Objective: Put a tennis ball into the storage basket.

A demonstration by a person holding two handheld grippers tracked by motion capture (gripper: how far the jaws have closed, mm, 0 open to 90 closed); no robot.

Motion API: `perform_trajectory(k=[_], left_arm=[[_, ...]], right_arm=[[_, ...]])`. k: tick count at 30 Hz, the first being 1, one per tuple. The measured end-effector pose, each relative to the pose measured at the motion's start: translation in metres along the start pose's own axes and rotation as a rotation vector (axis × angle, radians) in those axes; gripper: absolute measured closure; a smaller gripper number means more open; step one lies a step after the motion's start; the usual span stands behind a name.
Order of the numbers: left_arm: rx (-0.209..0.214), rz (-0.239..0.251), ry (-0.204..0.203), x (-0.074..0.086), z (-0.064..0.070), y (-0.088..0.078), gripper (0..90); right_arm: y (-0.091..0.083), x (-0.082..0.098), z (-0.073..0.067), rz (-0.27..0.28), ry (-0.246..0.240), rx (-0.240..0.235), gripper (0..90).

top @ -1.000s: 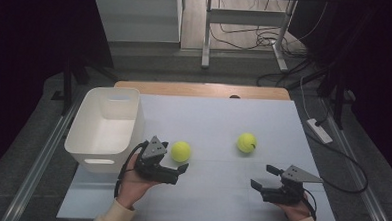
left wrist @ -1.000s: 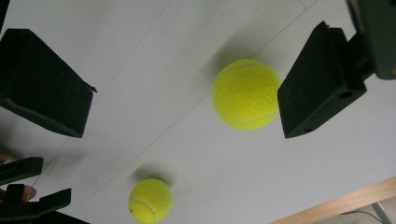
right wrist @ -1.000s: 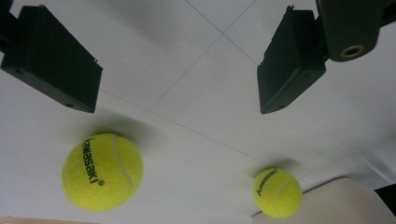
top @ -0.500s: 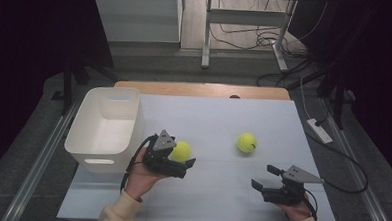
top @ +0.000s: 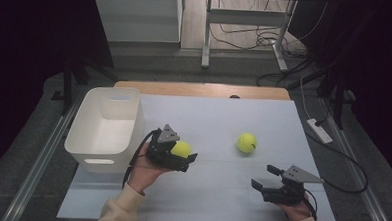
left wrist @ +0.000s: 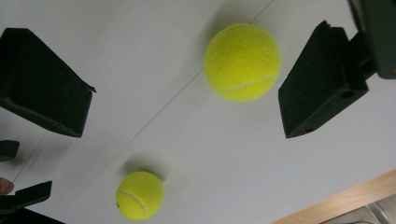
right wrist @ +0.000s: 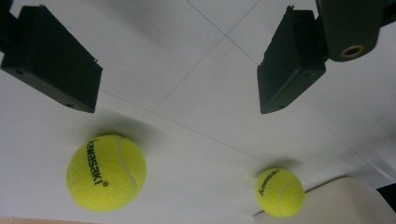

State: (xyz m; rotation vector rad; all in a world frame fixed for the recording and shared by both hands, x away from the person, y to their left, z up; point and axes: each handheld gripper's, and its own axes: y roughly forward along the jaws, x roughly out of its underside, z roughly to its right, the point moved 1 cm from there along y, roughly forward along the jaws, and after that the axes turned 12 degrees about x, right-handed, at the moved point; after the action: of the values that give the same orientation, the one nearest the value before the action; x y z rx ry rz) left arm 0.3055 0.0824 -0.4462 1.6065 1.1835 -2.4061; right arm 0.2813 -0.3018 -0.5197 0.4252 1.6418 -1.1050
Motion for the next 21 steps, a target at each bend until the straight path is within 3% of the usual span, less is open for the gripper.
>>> perform_trajectory(k=[13,21], left_arm=[[-0.010,-0.061,-0.011,-0.007,-0.008,0.014,2.8],[-0.019,-0.104,-0.048,-0.006,-0.017,0.026,1.9]], right_arm=[[0.000,0.000,0.000,-0.002,0.001,0.000,13.8],[0.001,0.000,0.000,-0.007,0.003,0.002,13.9]])
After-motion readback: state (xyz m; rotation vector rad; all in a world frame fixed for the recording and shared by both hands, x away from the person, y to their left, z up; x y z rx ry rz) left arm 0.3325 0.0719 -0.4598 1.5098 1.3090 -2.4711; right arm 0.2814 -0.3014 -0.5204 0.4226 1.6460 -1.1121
